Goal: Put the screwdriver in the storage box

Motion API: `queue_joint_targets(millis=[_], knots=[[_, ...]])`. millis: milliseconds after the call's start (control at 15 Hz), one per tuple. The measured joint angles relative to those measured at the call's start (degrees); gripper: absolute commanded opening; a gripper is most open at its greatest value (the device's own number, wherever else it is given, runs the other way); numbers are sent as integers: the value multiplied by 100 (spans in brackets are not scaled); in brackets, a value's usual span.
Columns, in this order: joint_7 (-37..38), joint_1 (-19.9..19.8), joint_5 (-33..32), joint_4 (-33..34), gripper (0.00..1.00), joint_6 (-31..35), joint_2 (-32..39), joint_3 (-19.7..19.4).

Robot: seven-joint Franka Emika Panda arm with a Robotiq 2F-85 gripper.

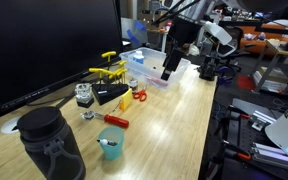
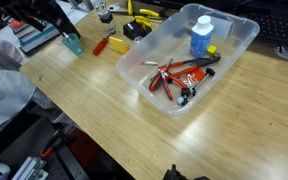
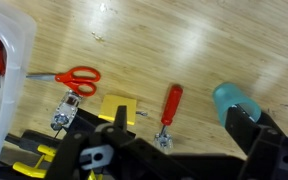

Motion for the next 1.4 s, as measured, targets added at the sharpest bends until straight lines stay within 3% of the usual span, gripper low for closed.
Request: queue_joint_targets(millis=[267,867,1400], knots=[[-8,-5,-87,139,100,218,341,70],[-231,-62,-171,1626,100,1094,2703,188],[-190,-85,-204,1703,100,1088,2798,215]])
